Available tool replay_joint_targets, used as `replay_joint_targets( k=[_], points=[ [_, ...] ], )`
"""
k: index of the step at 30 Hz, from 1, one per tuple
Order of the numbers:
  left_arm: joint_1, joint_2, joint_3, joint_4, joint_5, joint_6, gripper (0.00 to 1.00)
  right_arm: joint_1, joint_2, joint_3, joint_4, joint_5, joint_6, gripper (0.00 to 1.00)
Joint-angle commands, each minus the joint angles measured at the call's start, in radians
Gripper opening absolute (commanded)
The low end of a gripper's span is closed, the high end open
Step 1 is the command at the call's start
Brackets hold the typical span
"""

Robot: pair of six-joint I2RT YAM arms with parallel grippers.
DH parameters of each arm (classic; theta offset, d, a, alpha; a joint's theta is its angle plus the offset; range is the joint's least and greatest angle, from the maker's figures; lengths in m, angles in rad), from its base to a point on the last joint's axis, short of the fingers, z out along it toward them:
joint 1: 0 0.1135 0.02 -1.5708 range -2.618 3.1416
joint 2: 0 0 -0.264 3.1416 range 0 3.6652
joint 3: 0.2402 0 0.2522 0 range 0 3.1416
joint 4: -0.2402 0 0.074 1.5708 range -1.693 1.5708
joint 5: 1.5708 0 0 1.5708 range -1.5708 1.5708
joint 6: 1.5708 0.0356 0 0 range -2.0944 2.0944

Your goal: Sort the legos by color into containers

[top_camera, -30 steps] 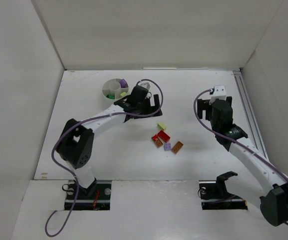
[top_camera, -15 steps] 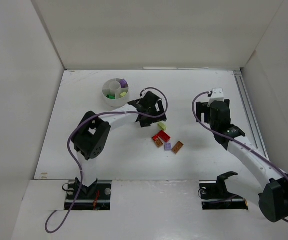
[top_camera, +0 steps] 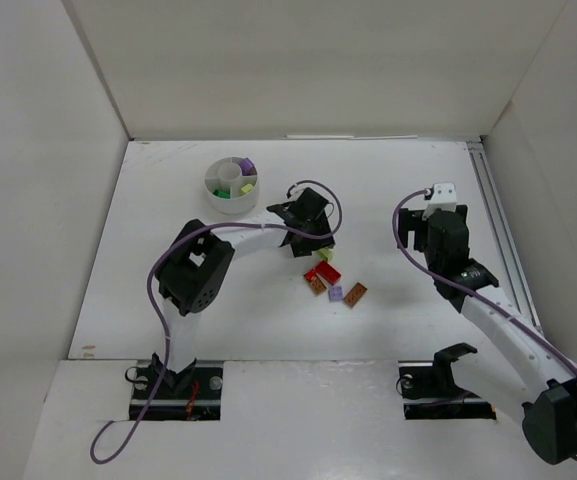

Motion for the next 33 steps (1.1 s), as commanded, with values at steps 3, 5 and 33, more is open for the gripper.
replay_joint_targets(
  k=[3,5,33],
  points=[
    [-0.027,0.024,0.085,-0.042,-0.042,-0.013,0.51,-0.006,-0.013,-0.007,0.023,0.027,0.013,1.0],
    [-0.036,0.034,0.095,-0.065,-0.057,-0.003,0.49,-0.006,-0.013,-0.007,0.023,0.027,0.013,1.0],
    [0.043,-0.087,0.245,-0.151,-0.387,0.116,0.03,-0.006,-0.004,-0.016,0.044,0.027,0.002,1.0]
  ],
)
